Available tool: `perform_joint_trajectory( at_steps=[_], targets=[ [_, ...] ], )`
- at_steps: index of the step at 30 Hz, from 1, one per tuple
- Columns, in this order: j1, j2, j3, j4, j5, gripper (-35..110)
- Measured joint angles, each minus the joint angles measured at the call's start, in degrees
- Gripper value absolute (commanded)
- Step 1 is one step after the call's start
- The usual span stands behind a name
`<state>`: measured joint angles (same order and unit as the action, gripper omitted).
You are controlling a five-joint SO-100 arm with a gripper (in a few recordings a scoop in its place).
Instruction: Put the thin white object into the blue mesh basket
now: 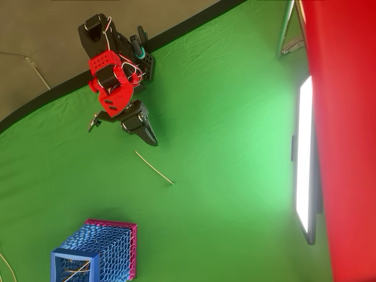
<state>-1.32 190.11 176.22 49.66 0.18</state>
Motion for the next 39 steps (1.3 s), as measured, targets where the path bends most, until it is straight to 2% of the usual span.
perform_joint_trajectory(
  at_steps=[39],
  targets=[
    [0.0,0.0,0.0,0.0,2.55,1]
  ],
)
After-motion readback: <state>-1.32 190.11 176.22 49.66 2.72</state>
